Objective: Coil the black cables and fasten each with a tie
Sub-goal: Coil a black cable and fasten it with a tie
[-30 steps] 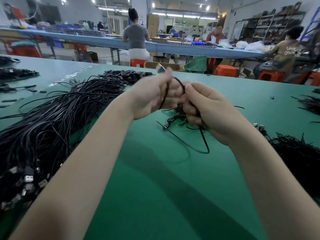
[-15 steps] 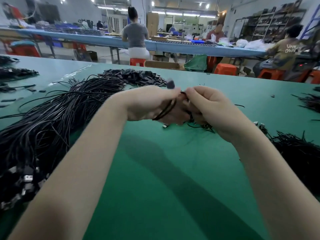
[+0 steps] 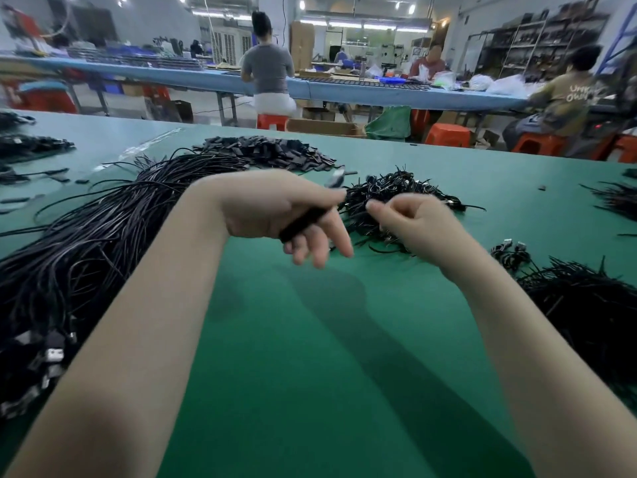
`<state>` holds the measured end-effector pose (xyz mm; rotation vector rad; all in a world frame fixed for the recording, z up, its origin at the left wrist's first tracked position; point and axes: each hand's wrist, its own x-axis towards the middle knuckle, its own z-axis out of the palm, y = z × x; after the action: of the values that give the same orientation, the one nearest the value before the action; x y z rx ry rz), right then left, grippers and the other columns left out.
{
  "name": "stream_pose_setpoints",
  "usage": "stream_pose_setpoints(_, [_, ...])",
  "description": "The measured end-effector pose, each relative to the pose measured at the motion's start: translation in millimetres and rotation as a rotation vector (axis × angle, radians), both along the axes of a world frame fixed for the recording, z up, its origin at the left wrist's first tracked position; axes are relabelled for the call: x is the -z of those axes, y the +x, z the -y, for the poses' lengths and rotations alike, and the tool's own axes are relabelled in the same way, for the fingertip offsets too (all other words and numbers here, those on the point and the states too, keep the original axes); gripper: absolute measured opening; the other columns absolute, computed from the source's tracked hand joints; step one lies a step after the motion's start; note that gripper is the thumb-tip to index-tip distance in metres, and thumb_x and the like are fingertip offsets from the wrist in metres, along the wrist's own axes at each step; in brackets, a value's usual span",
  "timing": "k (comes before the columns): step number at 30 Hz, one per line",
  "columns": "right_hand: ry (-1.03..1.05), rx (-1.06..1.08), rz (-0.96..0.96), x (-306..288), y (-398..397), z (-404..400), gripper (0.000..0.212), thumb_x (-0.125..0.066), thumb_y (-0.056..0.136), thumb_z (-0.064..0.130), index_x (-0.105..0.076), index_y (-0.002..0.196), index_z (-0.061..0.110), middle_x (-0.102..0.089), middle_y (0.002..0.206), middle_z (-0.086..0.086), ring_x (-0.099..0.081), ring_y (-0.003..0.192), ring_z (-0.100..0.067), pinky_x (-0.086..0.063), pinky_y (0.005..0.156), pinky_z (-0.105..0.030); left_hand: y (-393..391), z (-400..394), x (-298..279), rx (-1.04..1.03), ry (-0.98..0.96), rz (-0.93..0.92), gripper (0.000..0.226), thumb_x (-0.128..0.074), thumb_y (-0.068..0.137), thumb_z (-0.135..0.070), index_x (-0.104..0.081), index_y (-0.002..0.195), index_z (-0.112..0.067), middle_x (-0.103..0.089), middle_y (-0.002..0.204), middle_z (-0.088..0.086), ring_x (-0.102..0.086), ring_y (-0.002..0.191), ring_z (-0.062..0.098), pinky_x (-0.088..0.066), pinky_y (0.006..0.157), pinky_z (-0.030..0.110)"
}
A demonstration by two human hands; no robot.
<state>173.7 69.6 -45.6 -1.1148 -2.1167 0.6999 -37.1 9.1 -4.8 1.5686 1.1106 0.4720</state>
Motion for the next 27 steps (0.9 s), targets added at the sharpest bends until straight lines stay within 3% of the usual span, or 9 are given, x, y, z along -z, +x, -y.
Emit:
stream_pose_setpoints(2, [0.048, 0.003, -0.161, -14, -6, 8, 0.037, -0.049, 0.096, 0.042, -0.063, 0.071, 0.019, -0.040, 0.045, 0.013, -0.035, 0.043, -0.005, -0.029, 0.043, -0.018, 14, -9, 10, -0.142, -0.031, -0.027, 0.052, -0.026, 0.102, -0.047, -0.069, 0.100, -0.017, -0.075, 0.092, 0.003, -0.071, 0.079, 0.013, -0.052, 0.060, 0.019])
stream_pose_setpoints(5, [-0.106, -0.180, -0.329, -20, -24, 28, 0.030, -0.043, 0.102, 0.023, -0.061, 0.078, 0.020, -0.047, 0.052, 0.008, -0.045, 0.047, -0.009, -0.039, 0.047, -0.018, 27, -16, 9, -0.421, -0.004, 0.487, 0.047, -0.030, 0.104, -0.040, -0.066, 0.098, -0.010, -0.074, 0.086, 0.003, -0.069, 0.081, 0.014, -0.056, 0.070, 0.023])
stream_pose_setpoints(8, [-0.255, -0.334, -0.263, -13, -33, 38, 0.029, -0.042, 0.103, 0.019, -0.059, 0.080, 0.020, -0.057, 0.057, 0.007, -0.058, 0.057, -0.010, -0.049, 0.065, -0.025, 29, -16, 2, -0.442, 0.078, 0.806, 0.048, -0.028, 0.104, -0.039, -0.065, 0.107, -0.008, -0.074, 0.096, 0.004, -0.070, 0.092, 0.015, -0.056, 0.077, 0.024])
stream_pose_setpoints(12, [-0.292, -0.341, -0.160, -8, -28, 32, 0.026, -0.044, 0.102, 0.026, -0.063, 0.085, 0.023, -0.068, 0.071, 0.007, -0.065, 0.073, -0.006, -0.047, 0.072, -0.020, 30, -7, -6, -0.453, 0.115, 0.995, 0.034, -0.034, 0.104, -0.036, -0.058, 0.086, -0.020, -0.060, 0.063, -0.010, -0.064, 0.063, 0.007, -0.050, 0.061, 0.021])
stream_pose_setpoints(15, [-0.345, -0.338, -0.164, -6, -20, 24, 0.022, -0.047, 0.100, 0.030, -0.067, 0.090, 0.027, -0.074, 0.095, 0.007, -0.067, 0.092, -0.012, -0.049, 0.081, -0.023, 32, -7, -7, -0.418, 0.111, 0.983, 0.034, -0.032, 0.104, -0.038, -0.049, 0.079, -0.022, -0.042, 0.054, -0.012, -0.041, 0.045, 0.001, -0.034, 0.050, 0.016])
stream_pose_setpoints(17, [-0.489, -0.336, -0.312, -5, -18, 20, 0.020, -0.049, 0.099, 0.031, -0.067, 0.104, 0.025, -0.072, 0.107, 0.003, -0.066, 0.100, -0.019, -0.052, 0.084, -0.029, 33, -7, -5, -0.353, 0.075, 0.986, 0.036, -0.031, 0.104, -0.039, -0.046, 0.076, -0.022, -0.036, 0.052, -0.011, -0.031, 0.041, 0.002, -0.028, 0.046, 0.015])
stream_pose_setpoints(20, [-0.747, -0.376, -0.621, -11, -17, 18, 0.031, -0.047, 0.099, 0.031, -0.060, 0.117, 0.009, -0.067, 0.095, -0.007, -0.068, 0.088, -0.022, -0.054, 0.087, -0.036, 39, -8, -1, -0.263, 0.035, 0.925, 0.036, -0.031, 0.103, -0.040, -0.045, 0.075, -0.022, -0.038, 0.053, -0.011, -0.032, 0.042, 0.002, -0.032, 0.046, 0.015])
stream_pose_setpoints(24, [-0.617, -0.268, -0.608, -11, -20, 16, 0.031, -0.045, 0.100, 0.038, -0.061, 0.083, 0.018, -0.060, 0.072, 0.001, -0.063, 0.068, -0.016, -0.057, 0.078, -0.033, 47, -8, 2, -0.326, 0.101, 0.693, 0.038, -0.032, 0.104, -0.036, -0.048, 0.075, -0.017, -0.054, 0.065, -0.004, -0.055, 0.057, 0.009, -0.051, 0.058, 0.021])
stream_pose_setpoints(27, [-0.475, -0.234, -0.515, -8, -20, 14, 0.034, -0.047, 0.096, 0.047, -0.063, 0.088, 0.017, -0.065, 0.083, -0.001, -0.064, 0.077, -0.018, -0.056, 0.069, -0.025, 45, -7, -1, -0.435, 0.211, 0.445, 0.041, -0.036, 0.103, -0.036, -0.053, 0.072, -0.017, -0.059, 0.070, -0.001, -0.057, 0.065, 0.013, -0.050, 0.069, 0.026])
